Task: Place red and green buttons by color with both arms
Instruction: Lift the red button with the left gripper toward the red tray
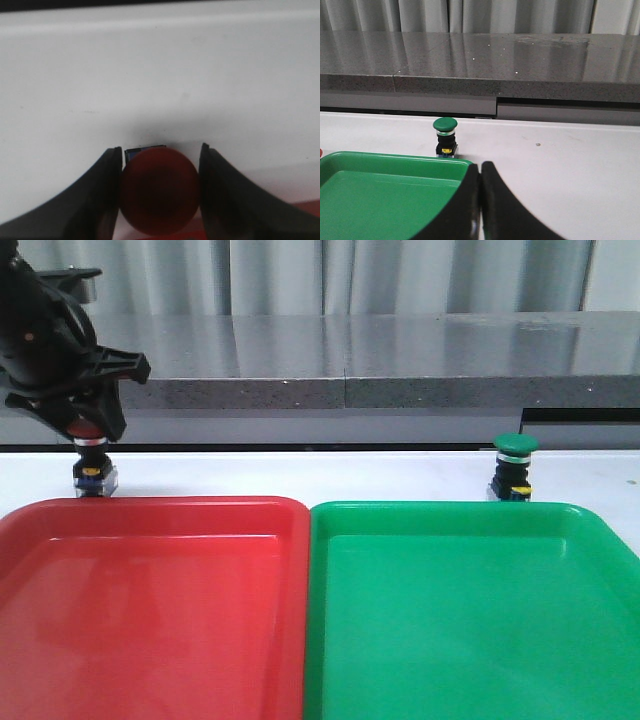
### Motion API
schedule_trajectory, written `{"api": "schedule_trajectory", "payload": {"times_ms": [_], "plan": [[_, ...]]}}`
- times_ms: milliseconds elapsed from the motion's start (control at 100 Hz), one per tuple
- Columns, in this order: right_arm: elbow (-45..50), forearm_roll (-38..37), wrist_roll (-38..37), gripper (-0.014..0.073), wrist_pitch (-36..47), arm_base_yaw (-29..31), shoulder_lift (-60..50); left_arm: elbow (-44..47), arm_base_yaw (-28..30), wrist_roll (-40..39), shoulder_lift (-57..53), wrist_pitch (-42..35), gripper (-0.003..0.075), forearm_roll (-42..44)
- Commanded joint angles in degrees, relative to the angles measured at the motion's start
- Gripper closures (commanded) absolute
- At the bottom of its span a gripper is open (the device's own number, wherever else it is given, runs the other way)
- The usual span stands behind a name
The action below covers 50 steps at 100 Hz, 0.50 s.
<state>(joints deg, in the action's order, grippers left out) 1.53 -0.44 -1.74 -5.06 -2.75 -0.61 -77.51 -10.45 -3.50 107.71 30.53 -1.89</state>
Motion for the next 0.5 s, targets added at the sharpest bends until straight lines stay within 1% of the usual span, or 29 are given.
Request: {"api": "schedule_trajectory", "payload": {"times_ms": [0, 140, 260, 350, 490], "plan": [[-0.8, 0.1, 0.1, 0.0660, 5.1, -0.2, -0.1, -1.9, -0.6, -0.3, -6.2, -1.9, 0.0598, -0.4], [-0.8, 0.1, 0.1, 0.0660, 5.1, -0.2, -0.1, -1.6, -0.6, -0.3, -10.4, 0.1, 0.0598, -3.0], [-0.8, 0.1, 0.1, 0.0660, 5.1, -0.2, -0.1, 1.5, -0.6, -0.3, -14.0, 0.8, 0.0598, -5.6], [-0.8, 0.1, 0.1, 0.0660, 5.1, -0.2, -0.1, 6.0, -1.1, -0.3, -16.8, -1.1, 0.0598, -7.1], [-0.8, 0.1, 0.1, 0.0660, 5.1, -0.2, -0.1, 13.8, -3.9, -0.3, -21.0, -5.9, 0.0598, -8.3]]}}
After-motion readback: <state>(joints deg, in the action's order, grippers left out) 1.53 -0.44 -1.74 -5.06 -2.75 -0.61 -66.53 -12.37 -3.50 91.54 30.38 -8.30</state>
